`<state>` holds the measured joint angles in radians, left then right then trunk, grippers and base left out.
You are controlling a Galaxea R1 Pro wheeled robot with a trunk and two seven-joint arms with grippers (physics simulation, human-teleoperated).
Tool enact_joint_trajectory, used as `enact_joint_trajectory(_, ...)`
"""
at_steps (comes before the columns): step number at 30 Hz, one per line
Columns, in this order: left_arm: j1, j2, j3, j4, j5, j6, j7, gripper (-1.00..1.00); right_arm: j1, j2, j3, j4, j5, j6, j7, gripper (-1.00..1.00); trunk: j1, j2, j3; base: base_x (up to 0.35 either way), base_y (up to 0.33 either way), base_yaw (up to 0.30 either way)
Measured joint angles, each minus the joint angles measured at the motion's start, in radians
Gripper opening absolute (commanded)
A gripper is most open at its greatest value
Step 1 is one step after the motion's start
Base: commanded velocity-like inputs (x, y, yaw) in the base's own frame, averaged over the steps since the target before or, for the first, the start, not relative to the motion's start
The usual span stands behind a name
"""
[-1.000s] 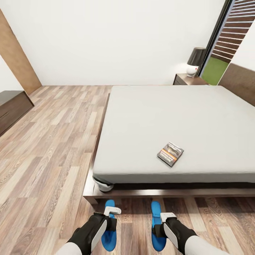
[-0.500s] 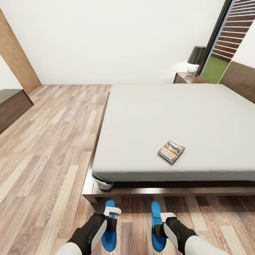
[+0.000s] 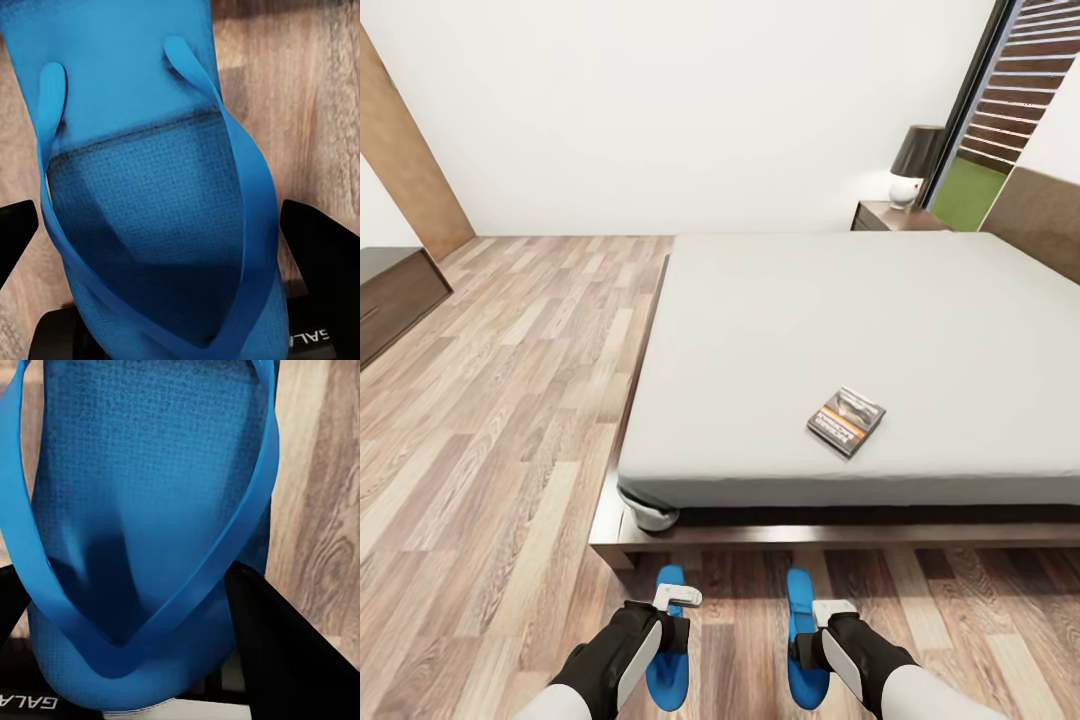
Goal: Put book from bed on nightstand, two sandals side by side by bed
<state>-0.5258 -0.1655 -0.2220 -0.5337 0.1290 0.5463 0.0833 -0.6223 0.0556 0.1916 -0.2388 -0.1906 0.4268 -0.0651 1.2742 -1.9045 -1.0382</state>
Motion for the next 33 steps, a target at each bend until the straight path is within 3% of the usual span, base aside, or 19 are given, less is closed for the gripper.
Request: enact_joint_trajectory(33, -0.014, -0.002, -0.002, -0.011, 0.0, 0.008, 0.001, -1.0, -0.017, 0.001, 0.0, 0.0, 0.001, 0.026, -0.001, -1.0, 0.127, -0.231, -0.103, 0.0, 0.0, 0.0)
